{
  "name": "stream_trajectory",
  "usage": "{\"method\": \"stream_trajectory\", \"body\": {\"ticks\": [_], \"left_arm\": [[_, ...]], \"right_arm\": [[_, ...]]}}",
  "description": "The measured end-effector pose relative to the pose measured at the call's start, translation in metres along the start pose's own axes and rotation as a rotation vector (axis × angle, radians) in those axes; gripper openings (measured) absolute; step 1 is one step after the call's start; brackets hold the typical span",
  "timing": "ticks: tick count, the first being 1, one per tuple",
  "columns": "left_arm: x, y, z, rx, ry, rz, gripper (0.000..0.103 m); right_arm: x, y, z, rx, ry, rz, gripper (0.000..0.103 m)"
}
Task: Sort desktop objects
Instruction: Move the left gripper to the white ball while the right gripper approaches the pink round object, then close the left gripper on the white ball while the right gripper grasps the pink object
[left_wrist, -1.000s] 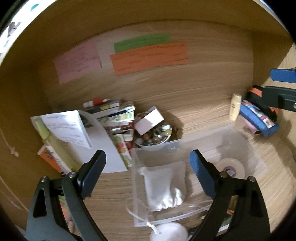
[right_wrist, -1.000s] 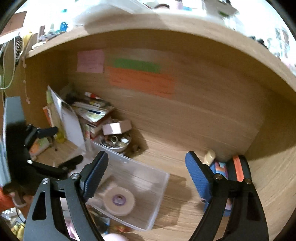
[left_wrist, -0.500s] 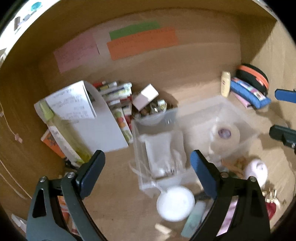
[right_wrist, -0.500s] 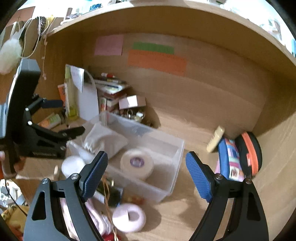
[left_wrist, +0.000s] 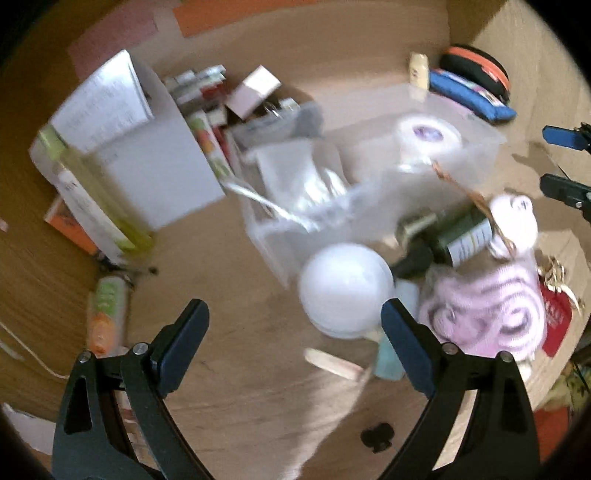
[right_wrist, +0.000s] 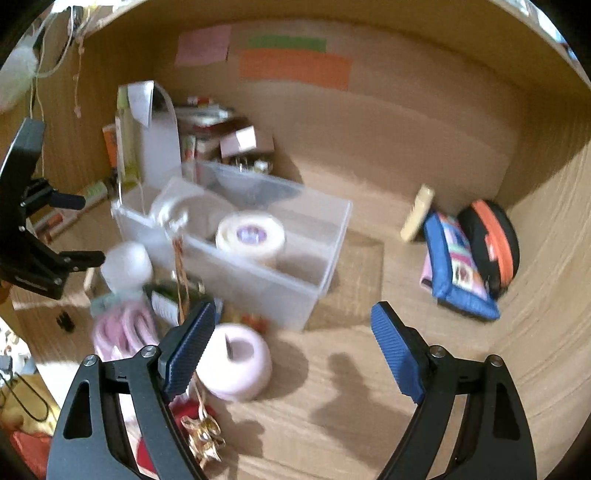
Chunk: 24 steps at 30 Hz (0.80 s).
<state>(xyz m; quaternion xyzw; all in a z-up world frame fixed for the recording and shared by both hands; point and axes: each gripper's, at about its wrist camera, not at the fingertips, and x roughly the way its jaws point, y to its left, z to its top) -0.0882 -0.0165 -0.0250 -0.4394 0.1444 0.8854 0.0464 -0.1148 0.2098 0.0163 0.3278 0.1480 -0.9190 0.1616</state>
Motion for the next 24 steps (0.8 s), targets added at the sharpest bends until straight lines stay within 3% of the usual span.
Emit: {"method": "stream_trajectory", "body": {"ticks": [8, 16, 21, 24], "left_arm": [[0.016, -0.017, -0.003, 0.015, 0.036, -0.048, 0.095], [0.026, -0.017, 0.003, -0.007, 0.048, -0.109, 0.095], [0.029, -0.015, 0.007, -0.026, 0.051, -0.165, 0.082], [0.03, -0.015, 0.009, -0.026, 0.046, -0.175, 0.08]], "right_arm": [[0.02, 0.006, -0.027, -0.017, 0.091, 0.044, 0.084], [0.038, 0.008, -0.032, -0.001, 0.148, 0.136, 0.084], [0.049, 0.017, -0.028, -0.03, 0.165, 0.143, 0.084], [0.056, 0.02, -0.028, -0.021, 0.174, 0.151, 0.084]]}}
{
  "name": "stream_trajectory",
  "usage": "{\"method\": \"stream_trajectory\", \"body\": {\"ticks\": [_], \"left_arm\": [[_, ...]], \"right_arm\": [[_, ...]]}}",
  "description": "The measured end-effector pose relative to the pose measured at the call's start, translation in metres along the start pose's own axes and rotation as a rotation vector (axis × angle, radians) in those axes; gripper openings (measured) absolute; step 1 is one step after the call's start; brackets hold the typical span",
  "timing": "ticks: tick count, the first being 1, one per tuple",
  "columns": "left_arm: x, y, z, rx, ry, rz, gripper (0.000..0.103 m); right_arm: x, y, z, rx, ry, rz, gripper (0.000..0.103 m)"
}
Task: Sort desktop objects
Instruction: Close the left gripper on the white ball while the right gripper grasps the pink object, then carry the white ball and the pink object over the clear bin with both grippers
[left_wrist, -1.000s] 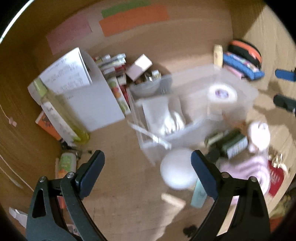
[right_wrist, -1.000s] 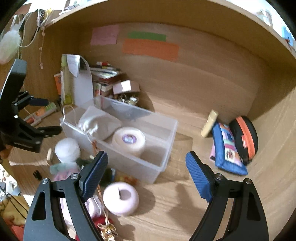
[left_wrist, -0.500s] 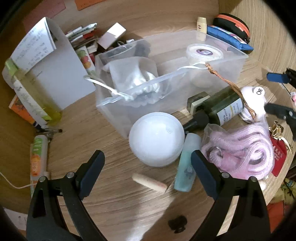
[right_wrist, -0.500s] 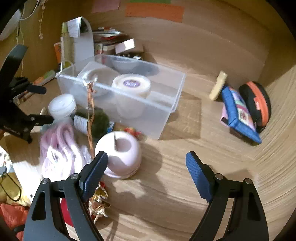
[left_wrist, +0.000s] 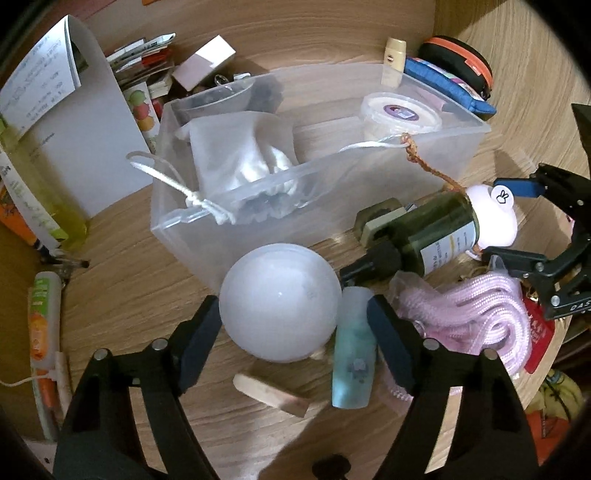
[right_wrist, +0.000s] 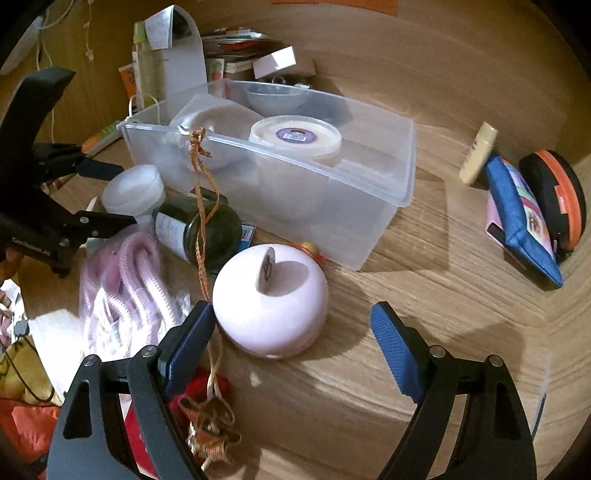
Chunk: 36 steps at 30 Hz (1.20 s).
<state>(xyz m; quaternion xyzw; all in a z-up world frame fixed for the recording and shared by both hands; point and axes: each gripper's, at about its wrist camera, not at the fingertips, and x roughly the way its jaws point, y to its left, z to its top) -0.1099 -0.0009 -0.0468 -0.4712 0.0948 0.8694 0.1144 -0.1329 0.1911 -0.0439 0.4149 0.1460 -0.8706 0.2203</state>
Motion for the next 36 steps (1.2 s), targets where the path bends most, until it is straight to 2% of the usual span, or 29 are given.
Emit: {"method": "stream_trajectory", "body": {"ticks": [5, 7, 8, 10, 15, 25, 30, 36], "left_arm": [[0.002, 0.004, 0.001, -0.006, -0.018, -0.028, 0.079], [0.002, 0.009, 0.001, -0.02, -0.028, -0.027, 0.074], [0.002, 0.011, 0.002, -0.027, -0.034, -0.02, 0.064], [0.003, 0.017, 0.001, -0.042, -0.034, -0.037, 0.064], [0.001, 0.029, -0.008, -0.069, -0.066, -0.011, 0.064], [-0.01, 0.04, -0.018, -0.121, -0.11, 0.018, 0.064], [-0.027, 0.043, -0.018, -0.157, -0.173, -0.002, 0.064], [-0.046, 0.04, -0.015, -0.141, -0.227, -0.012, 0.064]], "right_arm": [[0.007, -0.001, -0.001, 0.041, 0.013, 0.044, 0.081], [0.009, -0.004, -0.001, 0.055, 0.016, 0.068, 0.075], [0.009, -0.005, -0.001, 0.063, 0.015, 0.085, 0.068], [0.01, -0.006, 0.0, 0.062, 0.016, 0.108, 0.062], [0.008, -0.011, -0.003, 0.068, 0.0, 0.095, 0.061], [-0.014, -0.037, -0.004, 0.168, -0.057, 0.083, 0.061], [-0.026, -0.046, -0.002, 0.189, -0.092, 0.067, 0.061], [-0.04, -0.052, 0.008, 0.2, -0.138, 0.053, 0.061]]}}
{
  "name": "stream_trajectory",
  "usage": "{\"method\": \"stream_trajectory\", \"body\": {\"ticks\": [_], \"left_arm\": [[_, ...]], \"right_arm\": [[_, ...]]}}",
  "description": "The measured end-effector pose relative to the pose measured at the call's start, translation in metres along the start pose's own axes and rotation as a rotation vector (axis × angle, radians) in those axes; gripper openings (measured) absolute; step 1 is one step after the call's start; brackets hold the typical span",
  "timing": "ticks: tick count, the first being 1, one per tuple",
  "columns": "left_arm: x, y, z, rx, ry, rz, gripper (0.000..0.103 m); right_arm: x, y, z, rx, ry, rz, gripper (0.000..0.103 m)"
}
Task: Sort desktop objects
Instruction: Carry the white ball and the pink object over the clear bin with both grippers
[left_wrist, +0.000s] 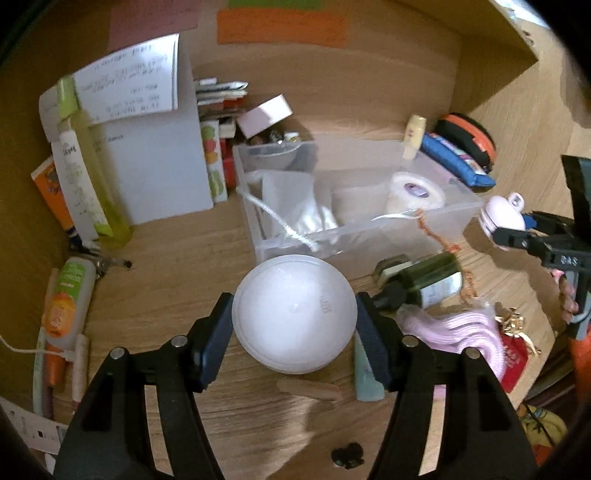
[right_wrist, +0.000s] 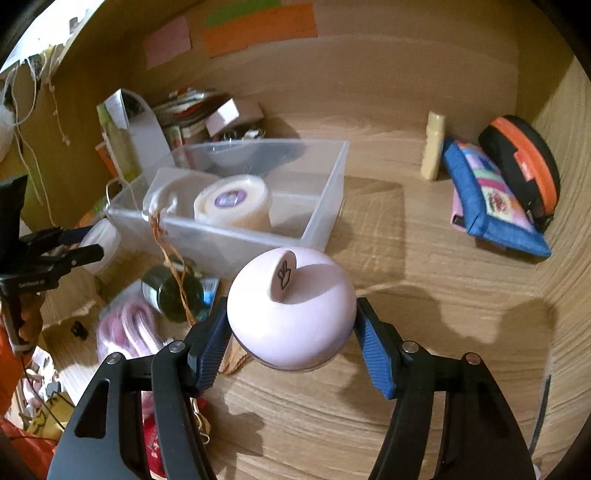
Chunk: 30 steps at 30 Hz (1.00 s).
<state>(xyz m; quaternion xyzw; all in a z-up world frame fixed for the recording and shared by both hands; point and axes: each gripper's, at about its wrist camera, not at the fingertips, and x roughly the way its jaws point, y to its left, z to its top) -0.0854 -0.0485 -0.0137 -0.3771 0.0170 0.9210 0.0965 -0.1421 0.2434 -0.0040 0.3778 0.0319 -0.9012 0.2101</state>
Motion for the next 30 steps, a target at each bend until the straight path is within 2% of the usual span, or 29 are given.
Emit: {"method": "stream_trajectory", "body": {"ticks": [6, 17, 18, 20, 21, 25, 27, 28, 29, 30], "left_arm": [[-0.008, -0.009, 0.002, 0.017, 0.003, -0.022, 0.064], [-0.028, -0.031, 0.023, 0.039, -0.065, -0.061, 0.064], [-0.029, -0.032, 0.026, 0.04, -0.075, -0.063, 0.064], [-0.029, -0.034, 0.034, 0.043, -0.091, -0.061, 0.064], [-0.027, -0.034, 0.037, 0.043, -0.095, -0.055, 0.064], [-0.017, -0.031, 0.048, 0.02, -0.088, -0.049, 0.064], [-0.015, -0.028, 0.052, 0.012, -0.092, -0.05, 0.064], [-0.014, -0.027, 0.054, 0.01, -0.093, -0.048, 0.064], [-0.012, -0.025, 0.057, 0.006, -0.092, -0.045, 0.064], [-0.01, -0.024, 0.059, 0.001, -0.091, -0.041, 0.064]], "right_arm": [[-0.01, -0.001, 0.011, -0.001, -0.038, -0.003, 0.061], [-0.006, 0.002, 0.016, -0.009, -0.046, 0.003, 0.06], [-0.005, 0.003, 0.016, -0.011, -0.043, 0.002, 0.057], [-0.001, 0.004, 0.019, -0.012, -0.037, 0.015, 0.038], [0.0, 0.004, 0.02, -0.009, -0.034, 0.038, 0.034], [0.006, 0.007, 0.021, -0.022, -0.006, 0.019, 0.033], [0.004, 0.004, 0.017, -0.016, 0.011, 0.048, 0.038], [0.002, 0.002, 0.014, -0.007, 0.014, 0.059, 0.051], [0.001, 0.0, 0.01, -0.002, 0.014, 0.05, 0.069], [-0.001, -0.002, 0.006, -0.003, 0.006, 0.031, 0.075]]}}
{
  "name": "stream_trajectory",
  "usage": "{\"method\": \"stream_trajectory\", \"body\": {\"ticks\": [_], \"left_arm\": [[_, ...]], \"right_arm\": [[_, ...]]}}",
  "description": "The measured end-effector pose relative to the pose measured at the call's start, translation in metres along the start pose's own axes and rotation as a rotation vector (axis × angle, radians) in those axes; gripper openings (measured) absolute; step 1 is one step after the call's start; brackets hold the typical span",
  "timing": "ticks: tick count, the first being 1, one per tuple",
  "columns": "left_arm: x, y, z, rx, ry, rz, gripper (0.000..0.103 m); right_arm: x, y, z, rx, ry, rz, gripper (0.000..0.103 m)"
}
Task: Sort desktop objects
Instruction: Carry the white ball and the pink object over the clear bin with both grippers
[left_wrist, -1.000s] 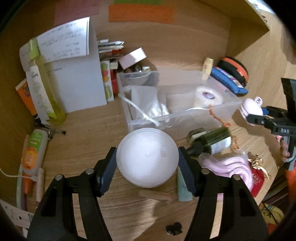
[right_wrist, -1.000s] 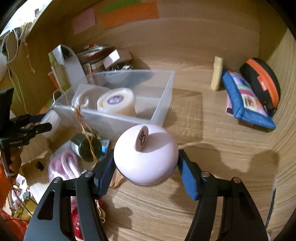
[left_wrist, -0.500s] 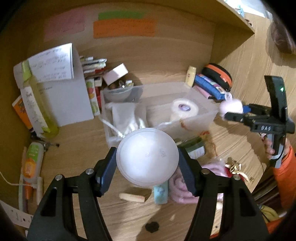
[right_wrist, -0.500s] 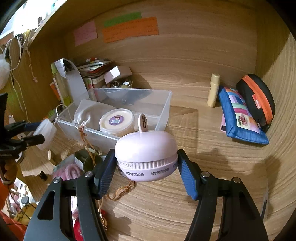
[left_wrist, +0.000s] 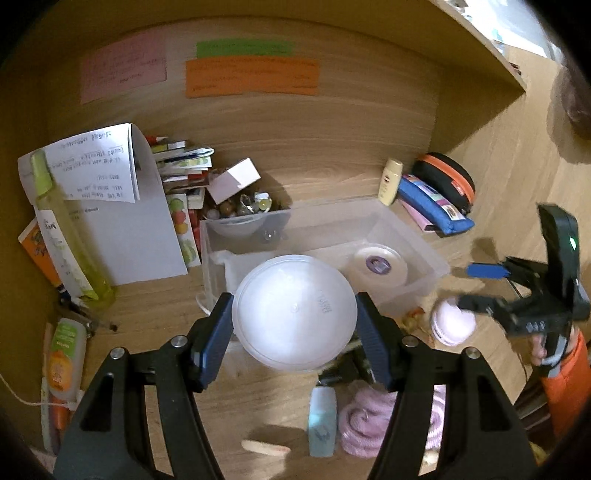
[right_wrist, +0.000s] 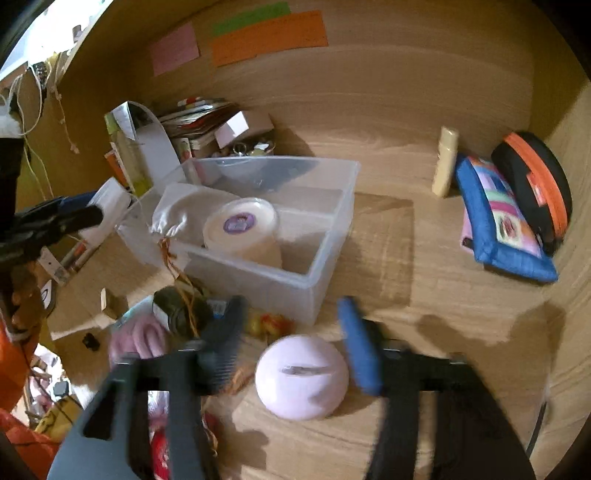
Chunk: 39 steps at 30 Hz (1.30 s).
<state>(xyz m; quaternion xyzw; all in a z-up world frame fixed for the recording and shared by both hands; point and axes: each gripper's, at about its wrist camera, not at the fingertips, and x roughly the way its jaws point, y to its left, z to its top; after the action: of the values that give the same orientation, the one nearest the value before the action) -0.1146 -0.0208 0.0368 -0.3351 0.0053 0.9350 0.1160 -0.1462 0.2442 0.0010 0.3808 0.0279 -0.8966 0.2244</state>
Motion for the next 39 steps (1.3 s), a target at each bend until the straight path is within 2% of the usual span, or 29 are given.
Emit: {"method": "stream_trajectory", "body": {"ticks": [1, 9, 10, 11, 13, 22, 31, 39], "left_arm": [[0.002, 0.002, 0.002, -0.004, 0.002, 0.003, 0.064], [0.026, 0.009, 0.013, -0.042, 0.027, 0.026, 0.064], [0.028, 0.009, 0.013, -0.041, 0.029, 0.032, 0.064], [0.031, 0.008, 0.013, -0.04, 0.031, 0.038, 0.064], [0.034, 0.008, 0.014, -0.042, 0.035, 0.042, 0.064], [0.046, 0.013, 0.016, -0.037, 0.037, 0.078, 0.064], [0.059, 0.017, 0.019, -0.04, 0.047, 0.074, 0.064], [0.072, 0.009, 0.028, -0.033, 0.056, 0.087, 0.064]], "right_arm": [[-0.001, -0.001, -0.005, -0.011, 0.0, -0.019, 0.078], [0.028, 0.006, -0.032, -0.073, 0.127, -0.044, 0.077], [0.03, 0.007, -0.034, -0.074, 0.133, -0.045, 0.073], [0.033, 0.007, -0.035, -0.073, 0.139, -0.048, 0.065], [0.035, 0.006, -0.035, -0.068, 0.141, -0.054, 0.06], [0.018, -0.007, -0.028, -0.016, 0.06, -0.071, 0.06], [-0.012, -0.009, 0.018, -0.011, -0.084, -0.095, 0.06], [0.008, -0.003, 0.058, -0.04, -0.1, -0.071, 0.06]]}}
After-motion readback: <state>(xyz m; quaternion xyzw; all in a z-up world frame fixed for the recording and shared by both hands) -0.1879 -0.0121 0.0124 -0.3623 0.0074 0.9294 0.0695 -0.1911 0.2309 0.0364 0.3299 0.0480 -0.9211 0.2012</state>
